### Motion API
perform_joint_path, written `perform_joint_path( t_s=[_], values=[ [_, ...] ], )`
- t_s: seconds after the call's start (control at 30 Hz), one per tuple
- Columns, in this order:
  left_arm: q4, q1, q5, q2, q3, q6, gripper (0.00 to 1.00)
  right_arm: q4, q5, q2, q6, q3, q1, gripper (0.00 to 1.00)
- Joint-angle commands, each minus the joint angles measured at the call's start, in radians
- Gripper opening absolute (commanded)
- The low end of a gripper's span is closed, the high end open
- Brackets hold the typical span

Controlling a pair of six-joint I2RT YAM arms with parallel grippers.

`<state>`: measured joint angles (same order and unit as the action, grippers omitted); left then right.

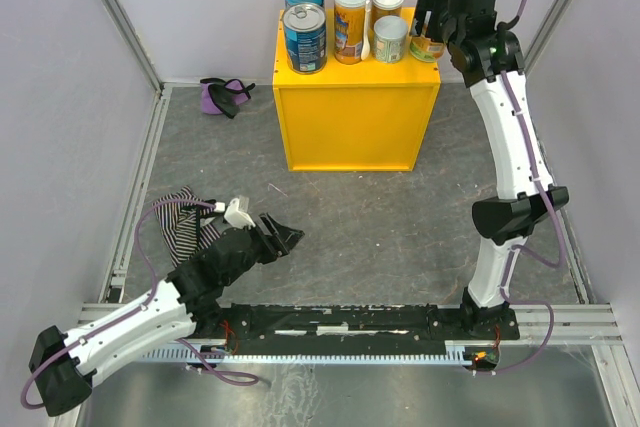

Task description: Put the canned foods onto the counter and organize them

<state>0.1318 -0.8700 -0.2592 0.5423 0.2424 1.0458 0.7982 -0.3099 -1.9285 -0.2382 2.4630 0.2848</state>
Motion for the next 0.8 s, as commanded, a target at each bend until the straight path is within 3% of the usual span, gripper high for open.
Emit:
perform_joint_path(
  t_s=[0.0, 0.77],
  values=[
    [-0.041, 0.006, 0.007, 0.016, 0.048, -0.055, 0.77, -0.126, 0.025, -0.01, -0.003, 0.063, -0.007, 0.01],
    [-0.042, 0.007, 0.003, -0.009, 0.026, -0.051, 0.77, -0.168, 0.079, -0.067, -0.003, 0.094, -0.007, 0.01]
  ],
)
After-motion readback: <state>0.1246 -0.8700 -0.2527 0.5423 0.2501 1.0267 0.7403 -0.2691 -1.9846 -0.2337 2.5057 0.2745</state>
